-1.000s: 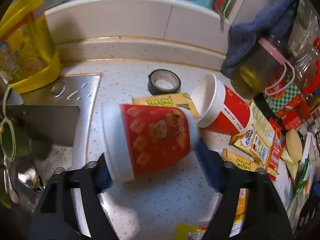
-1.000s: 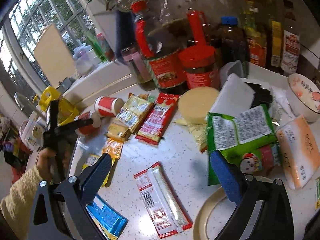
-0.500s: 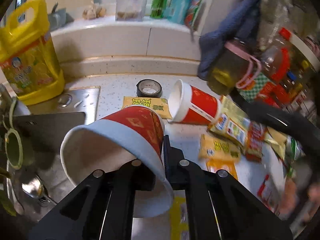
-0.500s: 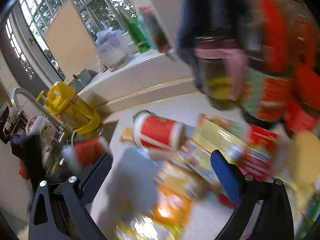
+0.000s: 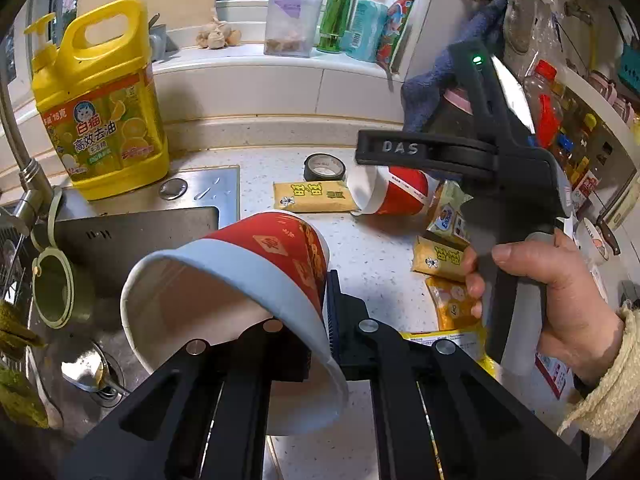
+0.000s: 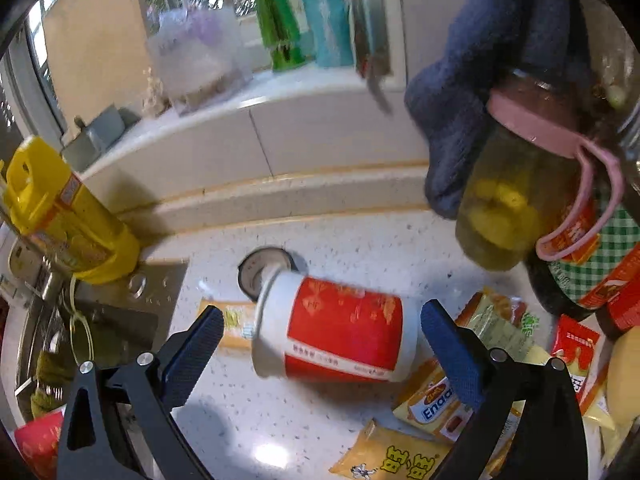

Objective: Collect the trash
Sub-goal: 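Grasp the smaller red paper cup with the right gripper while the left holds its cup, then carry both red cups down into the black trash bag and open both grippers, then grasp the green snack bag on the counter with the right gripper, then grasp the white foam block with the left gripper while the right holds the green bag, then carry the foam block and green bag down into the black trash bag and open both grippers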

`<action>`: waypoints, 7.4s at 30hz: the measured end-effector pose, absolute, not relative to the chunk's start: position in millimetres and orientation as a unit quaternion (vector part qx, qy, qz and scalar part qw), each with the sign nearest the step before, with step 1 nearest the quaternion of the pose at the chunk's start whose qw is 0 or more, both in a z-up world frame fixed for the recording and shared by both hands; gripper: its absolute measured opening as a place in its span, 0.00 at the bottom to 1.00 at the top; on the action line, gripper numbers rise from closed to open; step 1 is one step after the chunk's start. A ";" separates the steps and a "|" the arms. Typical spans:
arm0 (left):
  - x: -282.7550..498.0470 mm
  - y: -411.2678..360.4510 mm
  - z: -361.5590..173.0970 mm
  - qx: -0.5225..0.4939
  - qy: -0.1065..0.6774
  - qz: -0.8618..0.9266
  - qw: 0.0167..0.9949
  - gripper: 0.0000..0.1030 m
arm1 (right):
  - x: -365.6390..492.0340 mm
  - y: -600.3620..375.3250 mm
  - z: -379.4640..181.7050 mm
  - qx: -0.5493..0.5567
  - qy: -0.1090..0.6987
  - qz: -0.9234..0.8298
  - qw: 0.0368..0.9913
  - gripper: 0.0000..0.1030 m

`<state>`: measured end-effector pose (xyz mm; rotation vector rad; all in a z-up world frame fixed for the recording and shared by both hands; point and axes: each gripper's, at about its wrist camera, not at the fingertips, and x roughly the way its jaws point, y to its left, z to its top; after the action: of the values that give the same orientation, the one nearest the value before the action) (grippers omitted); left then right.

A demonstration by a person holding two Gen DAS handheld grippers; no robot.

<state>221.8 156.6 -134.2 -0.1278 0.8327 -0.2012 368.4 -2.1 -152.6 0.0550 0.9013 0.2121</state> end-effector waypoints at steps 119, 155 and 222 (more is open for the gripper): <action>14.2 -11.7 -165.4 -0.039 0.439 -0.195 0.876 0.89 | 208.8 -279.8 -183.6 -0.060 0.433 -0.152 0.886 0.95; 295.5 -267.4 -172.3 -0.014 0.494 -0.305 0.814 0.39 | 47.1 -388.7 -31.3 0.128 0.258 -0.041 0.957 0.21; -140.1 60.6 -375.9 0.153 0.614 -0.229 0.739 0.75 | -133.4 -126.9 -328.1 -0.005 0.613 0.139 0.777 0.95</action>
<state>-140.1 60.6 -375.9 0.3359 1.3481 -0.5027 -133.4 -126.9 -328.1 -0.0108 1.3266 0.3010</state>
